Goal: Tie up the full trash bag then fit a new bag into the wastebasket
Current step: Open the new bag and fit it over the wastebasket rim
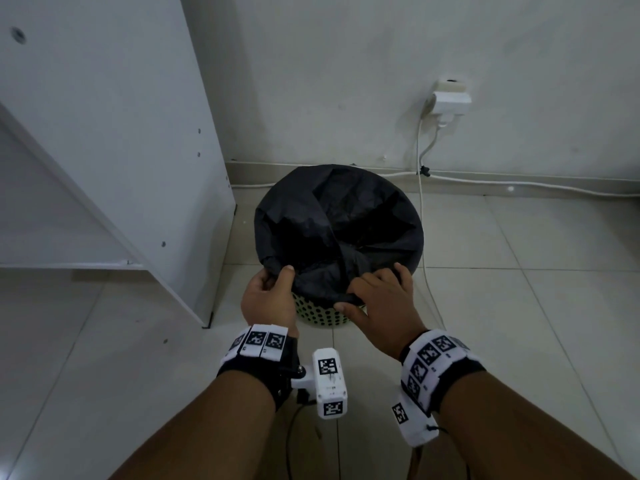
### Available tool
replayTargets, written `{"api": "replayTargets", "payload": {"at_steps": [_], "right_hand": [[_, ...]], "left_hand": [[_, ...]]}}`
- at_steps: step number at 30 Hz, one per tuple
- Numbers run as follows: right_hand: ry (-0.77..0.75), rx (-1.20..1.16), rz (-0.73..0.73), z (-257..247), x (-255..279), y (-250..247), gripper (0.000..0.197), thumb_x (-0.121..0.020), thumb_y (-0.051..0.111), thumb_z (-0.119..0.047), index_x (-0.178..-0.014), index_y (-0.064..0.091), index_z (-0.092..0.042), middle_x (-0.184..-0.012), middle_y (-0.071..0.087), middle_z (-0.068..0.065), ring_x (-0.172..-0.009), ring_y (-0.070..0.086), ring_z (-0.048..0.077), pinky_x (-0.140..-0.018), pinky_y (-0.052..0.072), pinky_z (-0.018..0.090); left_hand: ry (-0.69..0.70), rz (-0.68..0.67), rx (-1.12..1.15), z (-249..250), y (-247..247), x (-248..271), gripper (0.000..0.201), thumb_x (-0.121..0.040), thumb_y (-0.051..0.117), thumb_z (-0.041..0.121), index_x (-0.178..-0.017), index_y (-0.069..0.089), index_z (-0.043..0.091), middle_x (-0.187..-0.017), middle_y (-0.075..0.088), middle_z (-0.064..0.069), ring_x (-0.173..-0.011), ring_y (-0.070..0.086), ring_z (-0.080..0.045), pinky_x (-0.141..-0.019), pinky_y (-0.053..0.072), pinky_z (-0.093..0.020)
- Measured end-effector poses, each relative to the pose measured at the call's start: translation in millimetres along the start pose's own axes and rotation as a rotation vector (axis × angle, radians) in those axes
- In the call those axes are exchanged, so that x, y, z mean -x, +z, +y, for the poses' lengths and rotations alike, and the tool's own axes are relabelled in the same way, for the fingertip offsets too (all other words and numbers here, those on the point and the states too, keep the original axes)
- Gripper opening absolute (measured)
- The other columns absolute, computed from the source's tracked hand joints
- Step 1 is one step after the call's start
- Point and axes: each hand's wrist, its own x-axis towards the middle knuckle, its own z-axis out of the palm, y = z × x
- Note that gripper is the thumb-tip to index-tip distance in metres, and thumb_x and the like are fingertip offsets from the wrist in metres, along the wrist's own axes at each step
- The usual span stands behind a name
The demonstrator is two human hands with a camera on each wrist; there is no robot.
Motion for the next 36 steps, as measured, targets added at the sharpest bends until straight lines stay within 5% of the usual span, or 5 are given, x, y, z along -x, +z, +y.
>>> {"api": "replayTargets", "payload": {"at_steps": [10, 14, 25, 32, 36], "right_hand": [[0.033, 0.002, -0.023, -0.4, -4.5, -0.5, 0.04, -0.088, 0.04, -0.066, -0.082, 0.055, -0.03, -0.078, 0.056, -0.011, -0.092, 0.055, 0.02, -0.11, 0.017, 0.045], [0.049, -0.002, -0.035, -1.7, -6.1, -0.6, 0.04, -0.086, 0.039, -0.066, -0.082, 0.055, -0.03, -0.078, 0.057, -0.011, -0.091, 0.056, 0.02, -0.108, 0.018, 0.044], [0.064, -0.011, -0.021, -4.1, -7.2, -1.0, 0.04, -0.086, 0.04, -0.066, -0.08, 0.053, -0.029, -0.077, 0.055, -0.011, -0.089, 0.055, 0.02, -0.106, 0.02, 0.045], [0.063, -0.001, -0.021, -3.0, -7.0, 0.1, 0.042, -0.086, 0.039, -0.067, -0.079, 0.055, -0.029, -0.076, 0.055, -0.01, -0.088, 0.055, 0.02, -0.106, 0.022, 0.046], [0.058, 0.012, -0.021, -1.0, -6.6, 0.7, 0.043, -0.087, 0.038, -0.067, -0.08, 0.055, -0.029, -0.076, 0.056, -0.01, -0.088, 0.055, 0.02, -0.107, 0.021, 0.045]], "left_hand": [[-0.043, -0.047, 0.098, -8.1, 5.0, -18.4, 0.037, -0.082, 0.077, 0.013, -0.116, 0.067, 0.004, -0.106, 0.074, -0.009, -0.09, 0.07, -0.016, -0.064, 0.055, -0.01], [-0.052, -0.085, 0.105, -11.0, 7.6, -23.6, 0.04, -0.079, 0.078, 0.015, -0.115, 0.066, 0.006, -0.107, 0.073, -0.011, -0.095, 0.072, -0.021, -0.078, 0.06, -0.026], [-0.168, -0.098, 0.022, -4.5, -1.3, -10.3, 0.03, -0.083, 0.078, 0.029, -0.098, 0.073, 0.004, -0.091, 0.072, -0.007, -0.067, 0.061, -0.006, -0.042, 0.04, -0.004], [-0.091, -0.121, -0.101, -0.9, -5.1, -13.0, 0.033, -0.084, 0.074, 0.037, -0.097, 0.076, 0.007, -0.089, 0.074, -0.004, -0.08, 0.067, -0.014, -0.062, 0.044, -0.022], [0.035, -0.163, -0.213, -1.7, -6.3, -13.1, 0.027, -0.089, 0.068, 0.036, -0.08, 0.072, 0.01, -0.069, 0.067, 0.002, -0.059, 0.057, -0.002, -0.052, 0.039, -0.018]]}}
